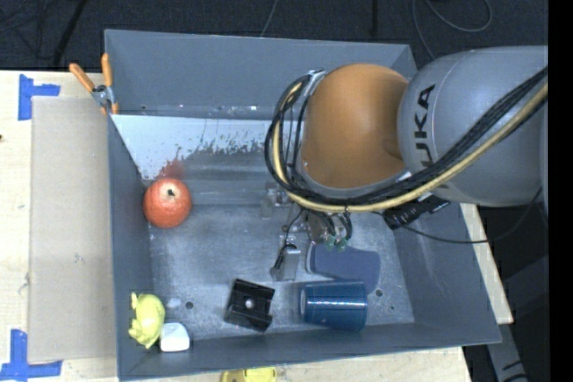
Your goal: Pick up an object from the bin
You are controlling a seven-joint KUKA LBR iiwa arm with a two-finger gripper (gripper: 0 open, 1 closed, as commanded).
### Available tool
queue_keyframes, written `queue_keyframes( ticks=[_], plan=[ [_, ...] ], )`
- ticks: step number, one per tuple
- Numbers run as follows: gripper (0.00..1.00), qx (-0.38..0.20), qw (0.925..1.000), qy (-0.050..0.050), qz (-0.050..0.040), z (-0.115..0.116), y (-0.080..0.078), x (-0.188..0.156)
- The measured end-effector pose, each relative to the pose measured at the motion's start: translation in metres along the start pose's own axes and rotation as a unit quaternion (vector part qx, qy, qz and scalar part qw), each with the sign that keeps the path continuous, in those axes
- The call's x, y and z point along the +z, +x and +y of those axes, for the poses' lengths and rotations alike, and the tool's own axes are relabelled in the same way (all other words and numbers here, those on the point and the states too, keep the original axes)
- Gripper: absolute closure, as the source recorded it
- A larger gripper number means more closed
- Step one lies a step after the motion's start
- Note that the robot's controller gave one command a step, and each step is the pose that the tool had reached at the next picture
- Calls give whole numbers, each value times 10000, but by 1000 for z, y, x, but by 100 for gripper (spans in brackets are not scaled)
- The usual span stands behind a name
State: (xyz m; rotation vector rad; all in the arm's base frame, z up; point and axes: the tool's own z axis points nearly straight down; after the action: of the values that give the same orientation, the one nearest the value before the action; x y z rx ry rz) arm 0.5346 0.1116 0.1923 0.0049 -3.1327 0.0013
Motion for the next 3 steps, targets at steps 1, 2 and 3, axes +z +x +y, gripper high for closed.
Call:
queue_keyframes(
  ticks=[1,2,3],
  plan=[
    [0,14,10000,-4,-39,-1,-1,-5],
    [0,-239,9997,-9,-75,-7,7,32],
    [0,-268,9996,-2,-48,0,31,87]
  ],
)
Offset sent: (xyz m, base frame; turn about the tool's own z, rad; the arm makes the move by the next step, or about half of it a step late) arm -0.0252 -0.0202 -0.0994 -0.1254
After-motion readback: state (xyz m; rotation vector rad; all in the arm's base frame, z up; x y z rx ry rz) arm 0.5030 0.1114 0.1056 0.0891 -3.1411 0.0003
